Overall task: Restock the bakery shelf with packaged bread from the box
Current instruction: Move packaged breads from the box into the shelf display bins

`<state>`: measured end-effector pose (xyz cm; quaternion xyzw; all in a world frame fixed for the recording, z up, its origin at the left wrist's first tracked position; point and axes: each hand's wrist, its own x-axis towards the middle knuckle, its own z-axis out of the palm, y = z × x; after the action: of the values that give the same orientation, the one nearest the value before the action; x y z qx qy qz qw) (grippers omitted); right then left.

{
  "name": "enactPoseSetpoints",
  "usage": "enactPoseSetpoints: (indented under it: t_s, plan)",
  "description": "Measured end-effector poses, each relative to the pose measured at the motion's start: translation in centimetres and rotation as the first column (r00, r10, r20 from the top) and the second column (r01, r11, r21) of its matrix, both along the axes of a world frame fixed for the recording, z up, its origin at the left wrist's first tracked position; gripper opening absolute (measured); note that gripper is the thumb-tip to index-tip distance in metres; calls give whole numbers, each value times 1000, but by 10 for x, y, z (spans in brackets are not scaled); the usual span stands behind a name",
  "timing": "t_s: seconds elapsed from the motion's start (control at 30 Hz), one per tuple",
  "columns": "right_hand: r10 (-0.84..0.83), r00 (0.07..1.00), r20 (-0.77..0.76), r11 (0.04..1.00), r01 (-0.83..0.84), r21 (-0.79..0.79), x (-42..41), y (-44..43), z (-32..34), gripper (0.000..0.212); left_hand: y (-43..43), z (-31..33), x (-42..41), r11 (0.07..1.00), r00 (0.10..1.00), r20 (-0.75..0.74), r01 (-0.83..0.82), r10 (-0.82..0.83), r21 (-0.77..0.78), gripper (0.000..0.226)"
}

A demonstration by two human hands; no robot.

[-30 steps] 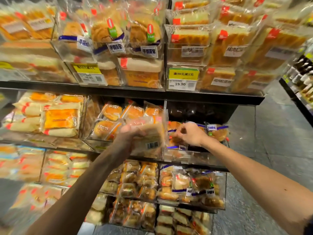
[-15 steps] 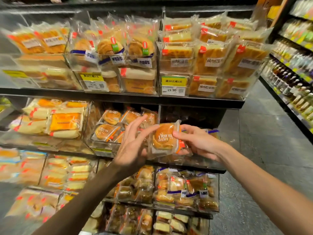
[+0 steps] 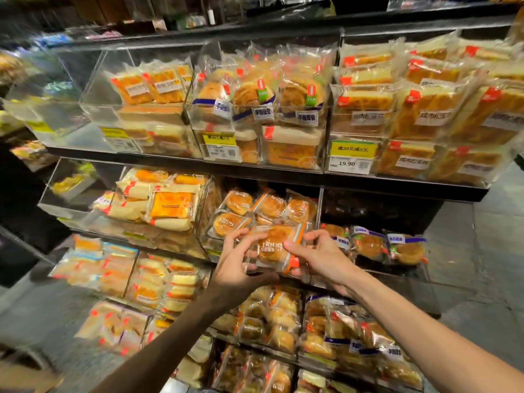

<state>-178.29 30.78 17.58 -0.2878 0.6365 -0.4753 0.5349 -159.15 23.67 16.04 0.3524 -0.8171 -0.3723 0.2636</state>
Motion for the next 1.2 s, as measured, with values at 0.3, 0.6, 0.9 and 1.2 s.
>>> enactPoseSetpoints:
  t_s: [0.3, 0.6, 0.9, 1.2]
  plan:
    - [10, 859, -513, 993, -71, -99, 40, -110, -20, 64, -121, -10, 17, 964, 986, 116, -86, 118, -251, 57]
    - [-209, 625, -752, 977, 168, -131, 64, -215, -45, 21, -226, -21, 7, 733, 817, 514, 178, 263, -657, 46]
    - [-304, 507, -807, 929, 345, -133, 82, -237, -53, 32, -243, -22, -9, 622, 695, 653, 375, 301, -687, 40]
    - [-262, 580, -771, 954, 277, -116, 89, -195, -28, 42, -234, 10, 8, 741, 749, 644, 341, 158, -578, 35]
